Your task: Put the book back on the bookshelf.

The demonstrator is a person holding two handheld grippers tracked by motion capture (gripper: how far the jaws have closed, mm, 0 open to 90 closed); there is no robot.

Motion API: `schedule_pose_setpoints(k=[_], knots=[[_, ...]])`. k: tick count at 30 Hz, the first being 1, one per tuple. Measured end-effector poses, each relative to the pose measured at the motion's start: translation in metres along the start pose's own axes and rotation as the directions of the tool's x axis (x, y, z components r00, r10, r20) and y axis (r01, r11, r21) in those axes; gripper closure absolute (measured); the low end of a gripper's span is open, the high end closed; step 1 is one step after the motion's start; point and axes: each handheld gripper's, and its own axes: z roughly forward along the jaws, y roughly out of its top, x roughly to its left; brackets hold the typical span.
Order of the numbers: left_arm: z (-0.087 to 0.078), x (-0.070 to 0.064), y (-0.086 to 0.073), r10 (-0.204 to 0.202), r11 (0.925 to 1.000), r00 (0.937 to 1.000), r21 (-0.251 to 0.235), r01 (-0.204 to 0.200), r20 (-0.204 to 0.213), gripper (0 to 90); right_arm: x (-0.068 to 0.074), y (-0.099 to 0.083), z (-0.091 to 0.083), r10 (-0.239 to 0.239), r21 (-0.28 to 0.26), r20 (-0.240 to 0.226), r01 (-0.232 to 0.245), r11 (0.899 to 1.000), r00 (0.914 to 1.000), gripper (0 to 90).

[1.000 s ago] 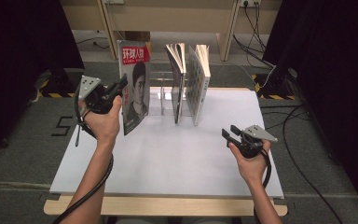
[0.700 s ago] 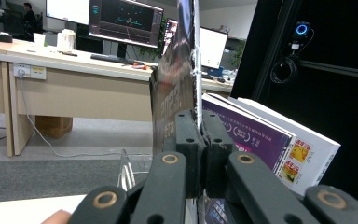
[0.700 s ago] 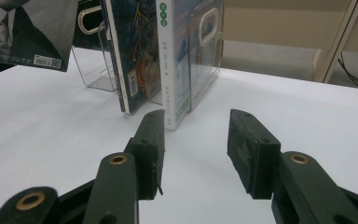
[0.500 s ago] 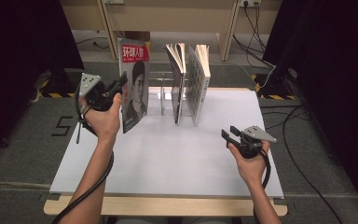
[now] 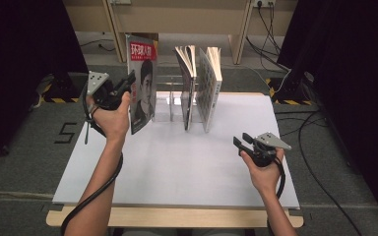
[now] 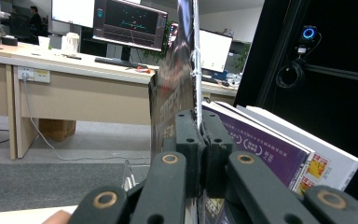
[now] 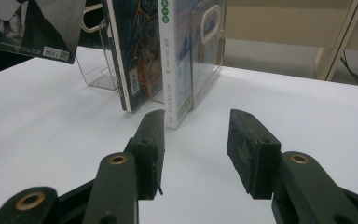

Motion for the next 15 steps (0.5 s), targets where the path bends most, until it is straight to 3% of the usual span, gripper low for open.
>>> schedule_pose_setpoints(k=[15], knots=[[0.039,0.012,-0.008,-0.002,1.0000,0.9983,-0.003,0.001,-0.058,87.1,-0.002,-0.002,0.001,0.011,-0.003,-0.005,-0.011,1.000,0.9999,57.0]])
